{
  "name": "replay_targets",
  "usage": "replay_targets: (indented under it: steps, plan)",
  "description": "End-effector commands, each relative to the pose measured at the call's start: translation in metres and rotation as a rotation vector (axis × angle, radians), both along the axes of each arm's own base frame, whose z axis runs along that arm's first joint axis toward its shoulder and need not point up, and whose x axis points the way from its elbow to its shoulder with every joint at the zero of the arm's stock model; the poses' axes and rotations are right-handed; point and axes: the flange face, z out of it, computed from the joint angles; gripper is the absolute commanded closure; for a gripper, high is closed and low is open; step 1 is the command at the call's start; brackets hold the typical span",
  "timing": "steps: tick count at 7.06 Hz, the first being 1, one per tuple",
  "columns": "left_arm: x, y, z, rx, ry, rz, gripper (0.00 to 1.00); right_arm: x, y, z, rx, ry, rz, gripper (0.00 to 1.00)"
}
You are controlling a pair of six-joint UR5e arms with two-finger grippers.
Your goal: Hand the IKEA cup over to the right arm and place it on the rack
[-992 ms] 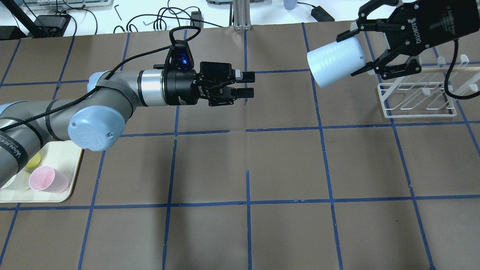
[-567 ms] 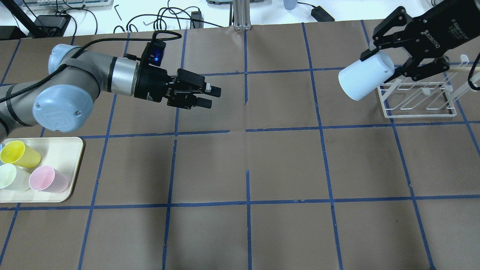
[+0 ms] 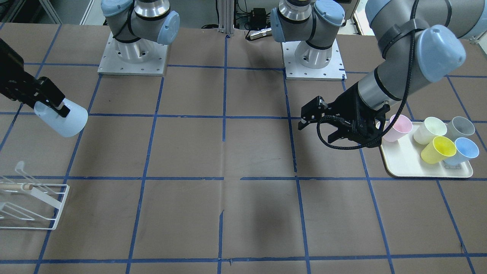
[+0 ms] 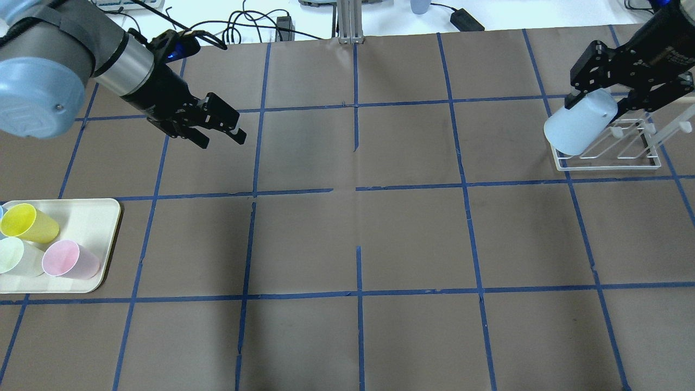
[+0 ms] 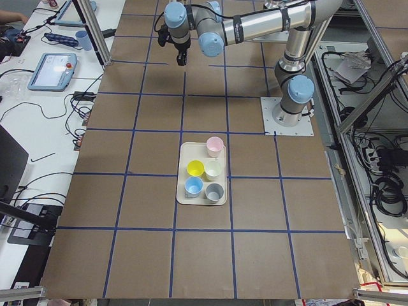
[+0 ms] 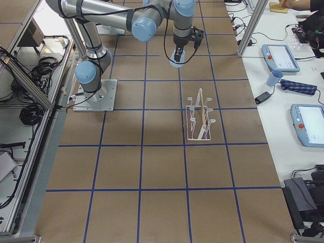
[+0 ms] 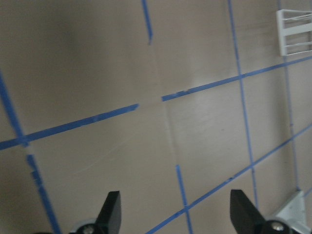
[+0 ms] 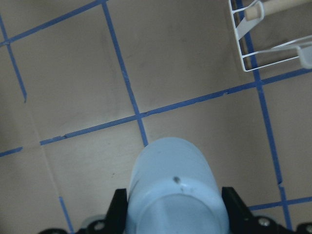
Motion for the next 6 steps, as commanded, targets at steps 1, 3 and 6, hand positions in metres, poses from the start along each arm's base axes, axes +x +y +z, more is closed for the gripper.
replay_targets:
  steps: [1,3,6]
  plan:
    - [0.006,0.019,0.041,0.02,-0.2,0.004,0.0,-0.023,-0.018,-0.007,-0.053,0.157,0.074,0.75]
    - [-0.005,0.042,0.075,-0.022,-0.373,0.084,0.0,-0.039,-0.039,-0.027,-0.067,0.222,0.123,0.76]
    - [-0.046,0.051,0.08,-0.038,-0.364,0.159,0.0,-0.079,-0.045,-0.052,-0.025,0.205,0.106,0.76]
